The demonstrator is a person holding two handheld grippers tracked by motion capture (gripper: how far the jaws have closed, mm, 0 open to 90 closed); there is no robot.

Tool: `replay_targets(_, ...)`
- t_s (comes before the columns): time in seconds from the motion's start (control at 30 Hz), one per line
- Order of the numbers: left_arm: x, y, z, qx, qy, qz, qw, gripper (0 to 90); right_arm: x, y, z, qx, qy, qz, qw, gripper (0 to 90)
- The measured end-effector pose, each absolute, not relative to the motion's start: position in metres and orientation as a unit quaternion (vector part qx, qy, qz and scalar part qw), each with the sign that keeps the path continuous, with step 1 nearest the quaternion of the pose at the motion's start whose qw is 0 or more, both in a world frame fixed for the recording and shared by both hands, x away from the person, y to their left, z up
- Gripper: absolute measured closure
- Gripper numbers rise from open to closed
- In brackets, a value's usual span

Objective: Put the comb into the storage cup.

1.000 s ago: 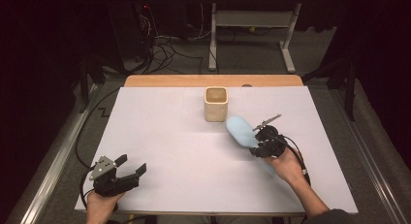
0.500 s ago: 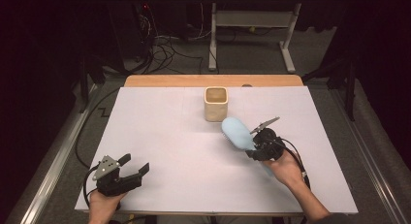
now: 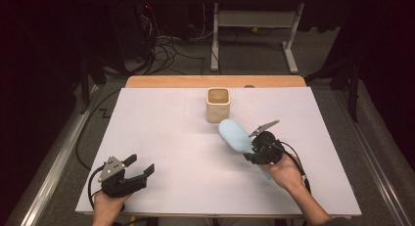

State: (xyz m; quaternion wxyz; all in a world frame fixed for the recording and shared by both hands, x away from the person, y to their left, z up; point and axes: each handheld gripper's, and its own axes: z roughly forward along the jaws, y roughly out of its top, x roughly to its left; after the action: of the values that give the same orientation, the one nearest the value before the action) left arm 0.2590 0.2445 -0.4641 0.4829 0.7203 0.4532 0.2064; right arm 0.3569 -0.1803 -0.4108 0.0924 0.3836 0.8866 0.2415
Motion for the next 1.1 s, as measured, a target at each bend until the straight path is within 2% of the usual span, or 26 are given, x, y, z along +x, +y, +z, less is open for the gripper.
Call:
replay_targets(0.37, 0.263, 0.237, -0.460, 0.725, 0.451, 0.188, 0.485, 24.8, 0.352, -0.170, -0.409, 0.367, 0.890, 0.257, 0.088, 70.5)
replay_targets(1.1, 0.273, 0.196, -0.452, 0.753, 0.401, 0.166, 0.494, 24.8, 0.337, -0.148, -0.409, 0.334, 0.895, 0.284, 0.079, 70.5)
